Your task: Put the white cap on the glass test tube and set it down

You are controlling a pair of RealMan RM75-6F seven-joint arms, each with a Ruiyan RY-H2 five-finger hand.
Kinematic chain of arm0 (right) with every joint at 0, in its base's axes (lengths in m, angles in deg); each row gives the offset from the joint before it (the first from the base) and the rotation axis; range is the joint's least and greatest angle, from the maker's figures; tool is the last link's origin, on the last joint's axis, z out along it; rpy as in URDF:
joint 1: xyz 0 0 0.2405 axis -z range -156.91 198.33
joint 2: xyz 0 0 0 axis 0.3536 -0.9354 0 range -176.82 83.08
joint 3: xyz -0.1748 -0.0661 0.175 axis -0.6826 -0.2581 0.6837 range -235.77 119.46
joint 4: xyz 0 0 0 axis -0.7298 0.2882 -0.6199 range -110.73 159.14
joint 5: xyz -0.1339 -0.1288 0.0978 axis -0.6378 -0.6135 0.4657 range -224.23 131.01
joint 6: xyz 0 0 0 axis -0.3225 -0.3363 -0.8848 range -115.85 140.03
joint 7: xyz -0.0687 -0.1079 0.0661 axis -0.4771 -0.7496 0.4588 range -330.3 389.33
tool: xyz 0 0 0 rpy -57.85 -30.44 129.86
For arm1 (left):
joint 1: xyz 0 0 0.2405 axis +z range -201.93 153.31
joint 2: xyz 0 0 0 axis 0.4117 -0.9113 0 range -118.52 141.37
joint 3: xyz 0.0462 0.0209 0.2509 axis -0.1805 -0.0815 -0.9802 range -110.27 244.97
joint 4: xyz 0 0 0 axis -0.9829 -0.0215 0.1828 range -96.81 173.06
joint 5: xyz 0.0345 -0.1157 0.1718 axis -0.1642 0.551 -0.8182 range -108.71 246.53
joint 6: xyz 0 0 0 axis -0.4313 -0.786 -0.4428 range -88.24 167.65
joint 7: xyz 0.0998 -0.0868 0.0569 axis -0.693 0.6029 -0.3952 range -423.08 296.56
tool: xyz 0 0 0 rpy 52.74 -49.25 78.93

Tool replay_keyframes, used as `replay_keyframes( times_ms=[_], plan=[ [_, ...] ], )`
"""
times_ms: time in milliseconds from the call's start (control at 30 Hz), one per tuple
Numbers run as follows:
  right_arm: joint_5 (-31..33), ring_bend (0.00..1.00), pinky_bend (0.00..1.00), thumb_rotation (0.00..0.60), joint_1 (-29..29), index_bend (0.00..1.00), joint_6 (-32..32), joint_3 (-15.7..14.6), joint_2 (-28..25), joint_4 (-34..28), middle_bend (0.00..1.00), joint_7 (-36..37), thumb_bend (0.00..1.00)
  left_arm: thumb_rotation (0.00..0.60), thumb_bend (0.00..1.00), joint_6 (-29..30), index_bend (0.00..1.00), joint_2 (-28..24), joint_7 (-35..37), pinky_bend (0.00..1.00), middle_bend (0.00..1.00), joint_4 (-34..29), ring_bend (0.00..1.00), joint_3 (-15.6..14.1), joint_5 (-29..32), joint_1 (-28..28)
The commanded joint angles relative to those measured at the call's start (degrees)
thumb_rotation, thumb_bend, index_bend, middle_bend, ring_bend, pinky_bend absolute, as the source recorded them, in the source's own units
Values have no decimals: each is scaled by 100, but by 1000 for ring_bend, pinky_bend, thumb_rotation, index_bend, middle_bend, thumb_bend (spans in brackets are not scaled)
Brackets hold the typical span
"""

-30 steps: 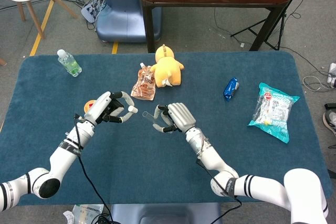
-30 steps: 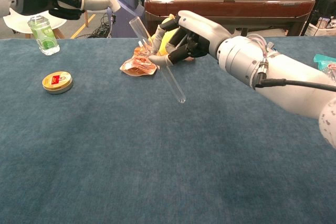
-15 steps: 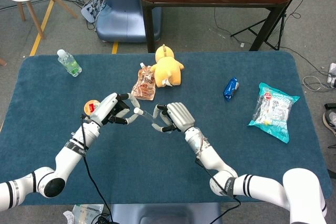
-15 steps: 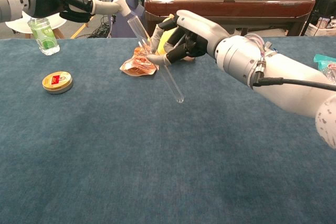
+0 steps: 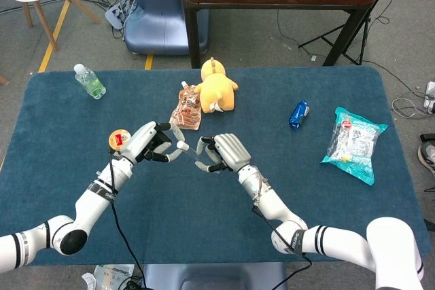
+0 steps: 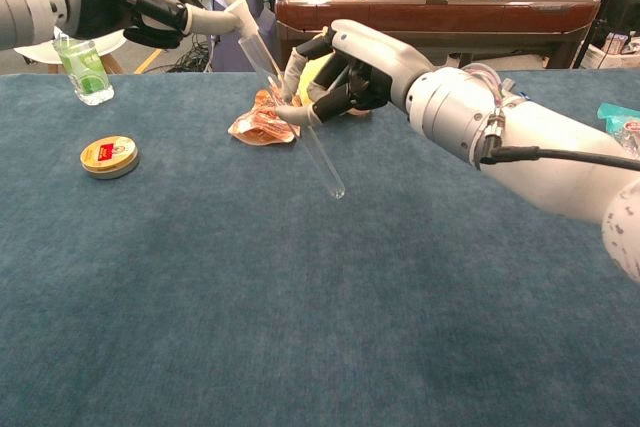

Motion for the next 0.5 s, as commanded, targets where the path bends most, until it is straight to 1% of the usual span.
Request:
replay_keyframes(
  times_ms=[33,500],
  plan=[
    [4,1000,1000,600,-3,651,1,3,9,8,882,2,647,600,320,-11,535,6,-2,1000,1000,11,1000,-8,1,-4],
    [-3,1000,1000,600,1,652,9,-11,18,10,882,6,647,600,320,-35,535,9,53,1000,1000,49,1000,-19,-27,10]
  ],
)
